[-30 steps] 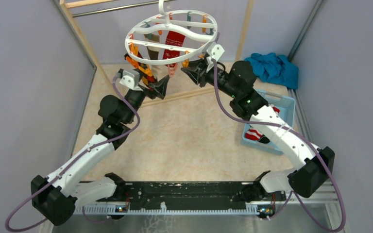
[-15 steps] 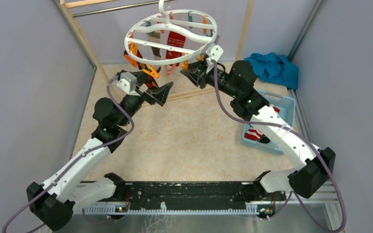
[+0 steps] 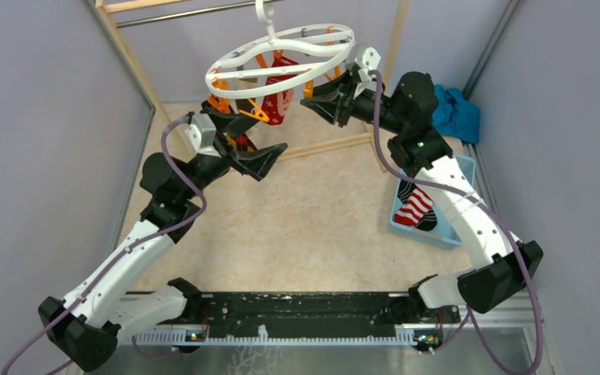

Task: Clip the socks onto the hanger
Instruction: Open the clamp at the hanger.

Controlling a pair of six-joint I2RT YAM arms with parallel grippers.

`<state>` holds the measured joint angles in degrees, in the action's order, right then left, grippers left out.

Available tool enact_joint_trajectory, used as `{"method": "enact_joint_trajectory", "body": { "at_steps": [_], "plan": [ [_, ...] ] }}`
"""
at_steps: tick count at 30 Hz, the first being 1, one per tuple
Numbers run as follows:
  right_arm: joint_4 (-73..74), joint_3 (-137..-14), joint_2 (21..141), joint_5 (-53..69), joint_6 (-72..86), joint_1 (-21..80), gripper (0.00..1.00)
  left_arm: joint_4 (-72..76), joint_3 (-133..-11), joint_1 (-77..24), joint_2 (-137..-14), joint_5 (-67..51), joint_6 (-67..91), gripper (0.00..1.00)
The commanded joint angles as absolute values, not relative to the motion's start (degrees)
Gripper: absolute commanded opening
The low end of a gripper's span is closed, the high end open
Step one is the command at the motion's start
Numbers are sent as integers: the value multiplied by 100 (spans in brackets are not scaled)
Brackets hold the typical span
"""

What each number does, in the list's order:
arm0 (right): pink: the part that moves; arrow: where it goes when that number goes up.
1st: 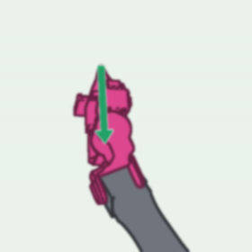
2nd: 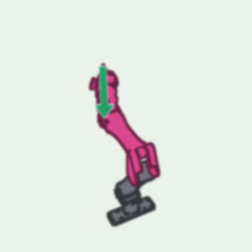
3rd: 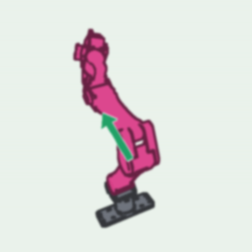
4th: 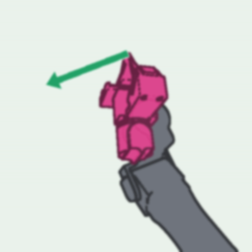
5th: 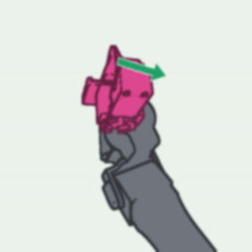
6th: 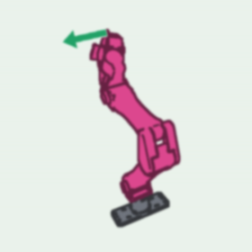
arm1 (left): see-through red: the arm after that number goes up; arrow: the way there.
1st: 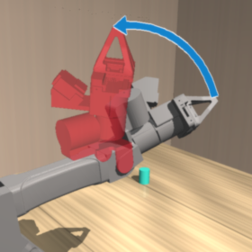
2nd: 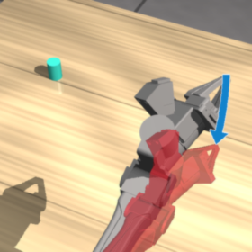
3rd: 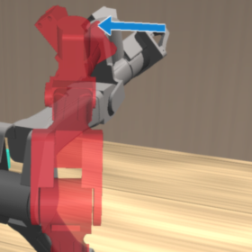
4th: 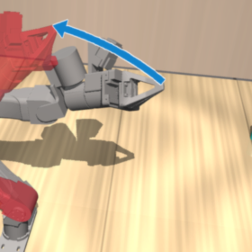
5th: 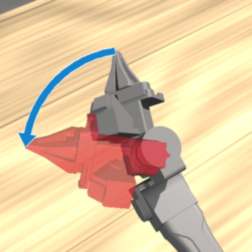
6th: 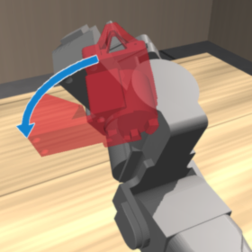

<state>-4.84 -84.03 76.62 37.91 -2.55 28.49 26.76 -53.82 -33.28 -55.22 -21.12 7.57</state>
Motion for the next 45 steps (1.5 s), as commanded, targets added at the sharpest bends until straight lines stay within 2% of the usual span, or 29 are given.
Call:
{"method": "enact_joint_trajectory", "body": {
  "at_steps": [1, 9, 19, 37, 45],
  "plan": [
    [-514, -9000, 7936, 4734, -44, 2673, 0, 3208, -5598, -3347, -5642, -2631, 1310, 99],
    [-511, -9144, 8227, 5610, 231, 2571, 0, 4086, -5432, -3347, -5769, -3079, 2144, 99],
    [-940, -9141, 8303, 6807, 708, 2381, 0, 4674, -5451, -3349, -6300, -3085, 2222, 99],
    [-1560, -8779, 8383, 7491, 1028, 2200, 0, 6488, -5246, -3349, -7146, -2892, 1684, 99],
    [-1717, -8700, 8551, 7551, 1081, 2188, 0, 7609, -5305, -3350, -7628, -2621, 2225, 99]
  ]
}}
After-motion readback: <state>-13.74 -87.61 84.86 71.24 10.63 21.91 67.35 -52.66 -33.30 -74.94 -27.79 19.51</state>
